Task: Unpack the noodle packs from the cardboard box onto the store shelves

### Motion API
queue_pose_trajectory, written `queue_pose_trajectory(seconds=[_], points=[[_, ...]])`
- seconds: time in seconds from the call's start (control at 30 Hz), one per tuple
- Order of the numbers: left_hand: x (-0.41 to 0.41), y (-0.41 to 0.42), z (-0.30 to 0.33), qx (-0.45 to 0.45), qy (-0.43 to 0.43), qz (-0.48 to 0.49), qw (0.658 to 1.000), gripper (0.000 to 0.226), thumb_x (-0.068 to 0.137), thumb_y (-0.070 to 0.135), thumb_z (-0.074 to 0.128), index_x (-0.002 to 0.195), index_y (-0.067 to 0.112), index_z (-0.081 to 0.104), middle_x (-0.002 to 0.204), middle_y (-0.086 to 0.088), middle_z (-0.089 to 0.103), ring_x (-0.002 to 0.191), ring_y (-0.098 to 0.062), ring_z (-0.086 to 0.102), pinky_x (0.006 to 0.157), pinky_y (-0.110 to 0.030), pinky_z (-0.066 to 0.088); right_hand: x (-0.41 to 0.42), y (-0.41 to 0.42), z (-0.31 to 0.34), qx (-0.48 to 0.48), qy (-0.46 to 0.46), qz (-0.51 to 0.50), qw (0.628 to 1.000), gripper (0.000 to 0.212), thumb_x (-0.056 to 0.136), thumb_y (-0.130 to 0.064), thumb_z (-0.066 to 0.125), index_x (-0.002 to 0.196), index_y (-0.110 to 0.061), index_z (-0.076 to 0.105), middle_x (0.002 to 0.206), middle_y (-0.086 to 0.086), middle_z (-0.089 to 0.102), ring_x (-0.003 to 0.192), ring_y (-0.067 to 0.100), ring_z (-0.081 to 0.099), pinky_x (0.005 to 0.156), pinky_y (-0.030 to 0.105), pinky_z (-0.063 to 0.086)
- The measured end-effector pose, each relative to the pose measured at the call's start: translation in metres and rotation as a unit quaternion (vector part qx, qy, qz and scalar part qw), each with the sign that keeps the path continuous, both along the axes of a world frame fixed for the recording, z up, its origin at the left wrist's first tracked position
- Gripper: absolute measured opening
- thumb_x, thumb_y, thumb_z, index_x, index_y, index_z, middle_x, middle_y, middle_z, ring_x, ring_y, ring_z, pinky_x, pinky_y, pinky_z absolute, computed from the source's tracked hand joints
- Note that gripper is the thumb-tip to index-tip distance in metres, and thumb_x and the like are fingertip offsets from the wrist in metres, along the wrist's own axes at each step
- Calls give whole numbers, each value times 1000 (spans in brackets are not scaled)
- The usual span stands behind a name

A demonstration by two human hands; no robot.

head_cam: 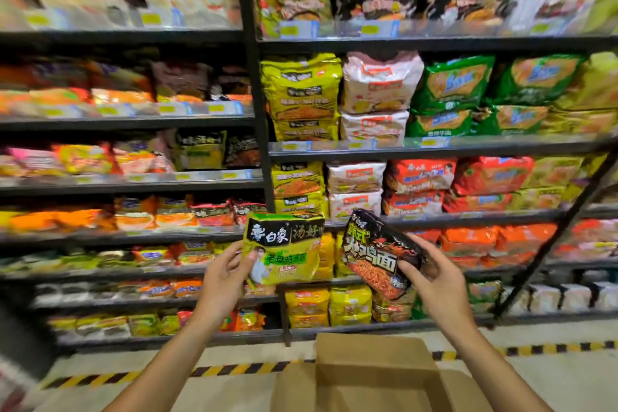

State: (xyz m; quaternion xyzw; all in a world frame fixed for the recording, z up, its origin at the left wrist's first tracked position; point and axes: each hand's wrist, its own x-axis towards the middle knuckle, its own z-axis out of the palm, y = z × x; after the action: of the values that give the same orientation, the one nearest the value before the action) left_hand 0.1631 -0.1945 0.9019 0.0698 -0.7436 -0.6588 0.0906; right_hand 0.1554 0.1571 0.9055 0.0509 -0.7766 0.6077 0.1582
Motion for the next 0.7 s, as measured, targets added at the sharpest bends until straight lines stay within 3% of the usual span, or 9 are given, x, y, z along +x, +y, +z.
queue_pose_trajectory(seconds=[0.07,0.17,0.3,0.4,0.47,0.6,0.7], points=[[17,-12,10,-10,11,26,1000,26,93,30,63,119,34,60,103,19,74,103,2,66,79,-18,53,-2,-16,5,-7,5,27,1000,47,89,1,68,128,-25,60,114,-21,63,98,-17,61,77,7,53],[36,-39,22,-21,20,63,998,19,95,23,61,107,38,59,89,29,72,92,13,65,71,-7,49,-8,-45,6,-38,13,50,998,47,87,4,69,128,-20,62,116,-16,71,106,-1,67,81,10,52],[50,-85,25,-14,34,96,995,31,95,23,62,125,24,54,104,11,72,95,11,65,74,-5,50,-18,-88,11,-28,20,71,997,47,86,-2,72,127,-23,64,121,-6,70,108,6,68,83,12,53],[49,-126,31,-11,34,111,993,18,95,20,61,107,34,57,90,20,74,93,11,65,72,-8,51,-25,-127,17,-19,27,79,996,48,85,-10,76,127,-30,65,125,-6,69,116,13,65,96,29,54],[44,-162,33,-19,41,109,993,19,95,21,61,105,37,58,90,24,74,96,8,66,74,-8,51,-33,-156,21,-4,27,82,996,49,85,-14,76,129,-30,65,129,-7,67,122,14,61,102,38,51],[30,-244,37,-2,56,125,991,41,93,28,62,133,18,57,116,6,71,111,-6,65,94,-27,53,-51,-227,26,1,36,84,996,47,82,-22,76,125,-39,65,131,-6,65,123,13,61,99,30,51],[20,-299,38,3,69,122,990,49,92,35,63,137,17,54,126,2,67,118,-11,61,102,-37,49,-65,-278,31,-5,34,92,995,47,85,-14,74,126,-36,65,130,1,66,118,16,64,88,16,54]])
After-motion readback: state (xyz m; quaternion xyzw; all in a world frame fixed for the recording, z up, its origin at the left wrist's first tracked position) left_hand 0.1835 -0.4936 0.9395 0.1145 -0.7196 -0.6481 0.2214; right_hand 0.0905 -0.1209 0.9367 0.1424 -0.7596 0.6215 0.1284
